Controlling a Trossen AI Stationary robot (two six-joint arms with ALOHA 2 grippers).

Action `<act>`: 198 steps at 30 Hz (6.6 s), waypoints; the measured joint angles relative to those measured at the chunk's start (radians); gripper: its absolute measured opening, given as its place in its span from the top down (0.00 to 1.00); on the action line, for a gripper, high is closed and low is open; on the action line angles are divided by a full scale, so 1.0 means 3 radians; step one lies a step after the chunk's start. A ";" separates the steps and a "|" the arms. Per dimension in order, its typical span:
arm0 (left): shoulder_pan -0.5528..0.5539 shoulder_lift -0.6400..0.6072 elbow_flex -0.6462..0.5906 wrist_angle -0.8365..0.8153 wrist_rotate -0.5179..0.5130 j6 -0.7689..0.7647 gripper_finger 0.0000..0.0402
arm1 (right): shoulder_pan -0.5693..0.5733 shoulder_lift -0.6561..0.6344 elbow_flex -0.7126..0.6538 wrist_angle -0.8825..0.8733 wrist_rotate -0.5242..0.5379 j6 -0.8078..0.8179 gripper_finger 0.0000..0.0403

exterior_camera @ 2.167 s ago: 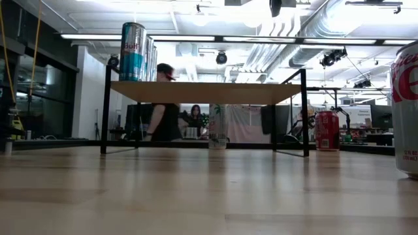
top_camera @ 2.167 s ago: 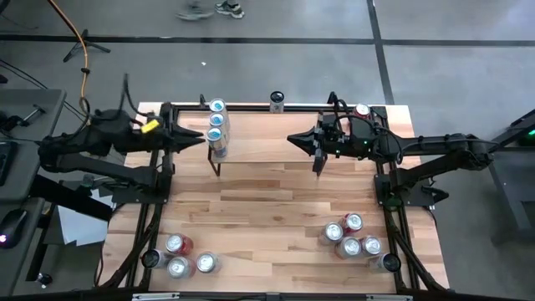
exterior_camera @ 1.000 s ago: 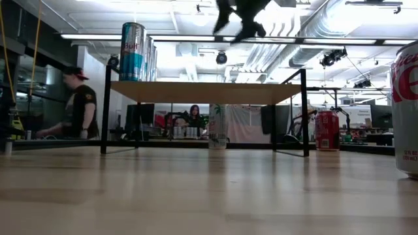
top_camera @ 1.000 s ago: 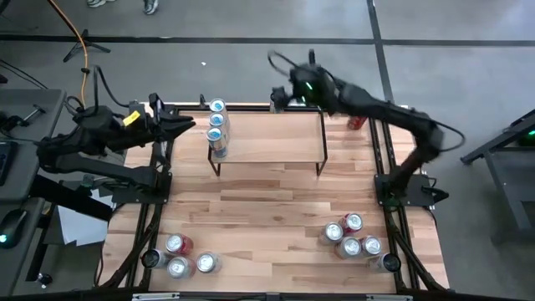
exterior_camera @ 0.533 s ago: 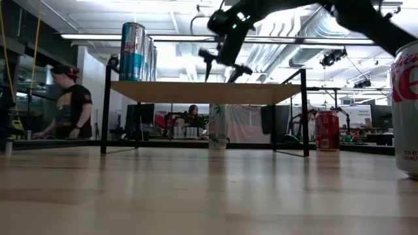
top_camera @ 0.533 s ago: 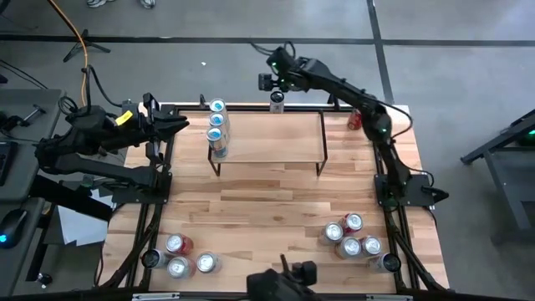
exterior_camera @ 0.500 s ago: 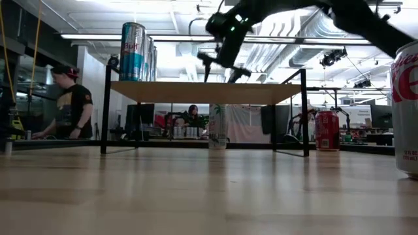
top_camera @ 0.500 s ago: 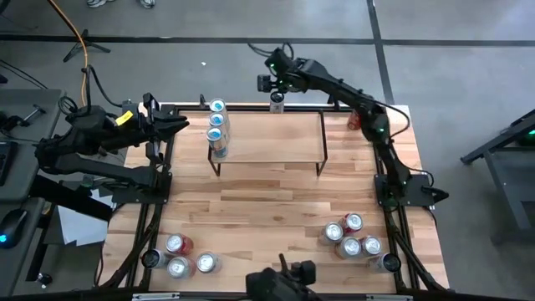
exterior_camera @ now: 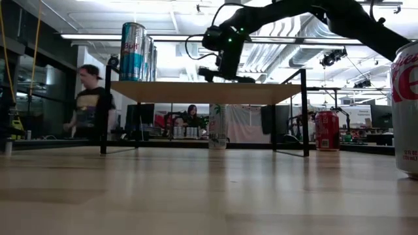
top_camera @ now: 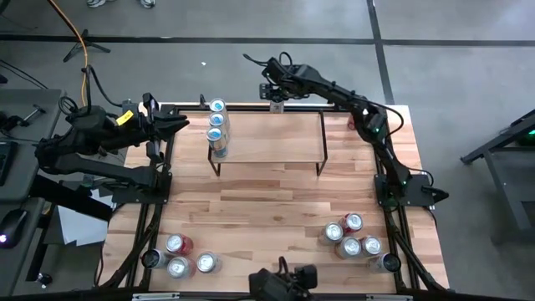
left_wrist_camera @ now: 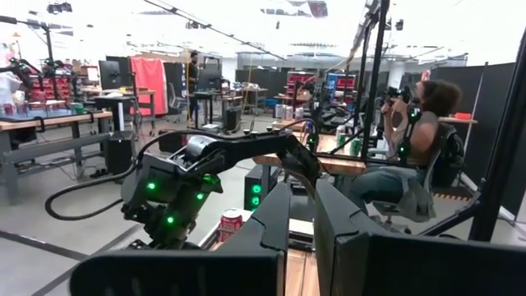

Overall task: Place canned beverage on shelf
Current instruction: Put the top white-pink soda can on the shelf

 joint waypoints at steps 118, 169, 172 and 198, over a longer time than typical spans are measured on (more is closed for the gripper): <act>0.0000 0.0025 -0.0001 0.0073 -0.0346 -0.0140 1.00 | 0.1560 -0.2720 -0.1896 -0.0860 0.0044 -0.1661 0.68; 0.0000 0.0025 -0.0001 0.0075 -0.0361 -0.0144 1.00 | 0.1362 -0.2577 -0.4463 0.4519 0.0070 -0.2091 1.00; 0.0000 0.0025 -0.0001 0.0076 -0.0360 -0.0142 1.00 | 0.1342 -0.2505 -0.4463 0.4670 0.0159 -0.2069 1.00; 0.0000 0.0025 -0.0001 0.0079 -0.0405 -0.0141 1.00 | 0.1214 -0.1941 -0.3501 0.3876 0.0204 -0.2050 1.00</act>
